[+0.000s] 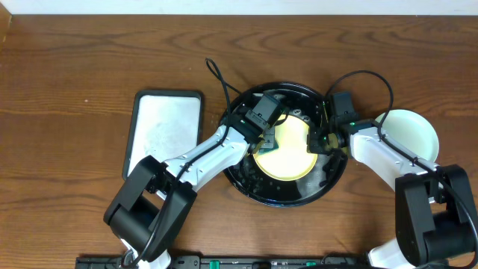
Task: Clean dirty plates on tray and stack at the side
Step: 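Scrub the yellow plate with the sponge while right gripper holds rim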
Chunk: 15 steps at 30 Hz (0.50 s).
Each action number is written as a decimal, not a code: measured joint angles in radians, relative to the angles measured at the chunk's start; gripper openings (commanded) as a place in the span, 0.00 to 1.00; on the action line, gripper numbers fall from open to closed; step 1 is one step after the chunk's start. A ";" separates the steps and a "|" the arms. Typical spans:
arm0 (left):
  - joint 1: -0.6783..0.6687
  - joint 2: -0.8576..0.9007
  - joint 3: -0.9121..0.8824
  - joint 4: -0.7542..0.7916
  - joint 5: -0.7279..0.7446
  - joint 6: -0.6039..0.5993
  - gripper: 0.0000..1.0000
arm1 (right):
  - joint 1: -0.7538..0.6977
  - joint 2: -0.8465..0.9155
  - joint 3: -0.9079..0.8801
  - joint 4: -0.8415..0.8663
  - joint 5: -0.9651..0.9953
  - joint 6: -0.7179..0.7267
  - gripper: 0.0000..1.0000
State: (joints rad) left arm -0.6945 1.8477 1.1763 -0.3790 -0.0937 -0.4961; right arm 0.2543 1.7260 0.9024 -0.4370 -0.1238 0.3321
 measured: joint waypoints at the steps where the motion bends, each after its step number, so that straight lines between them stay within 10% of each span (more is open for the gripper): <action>1: -0.001 0.000 0.000 0.000 -0.003 0.009 0.17 | 0.000 0.000 0.000 0.000 0.000 0.000 0.01; 15: -0.047 0.000 0.000 0.010 0.044 0.055 0.07 | 0.004 0.000 0.000 0.002 -0.011 0.000 0.01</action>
State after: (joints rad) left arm -0.7414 1.8477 1.1763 -0.3695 -0.0498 -0.4408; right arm 0.2584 1.7256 0.9024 -0.4355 -0.1345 0.3325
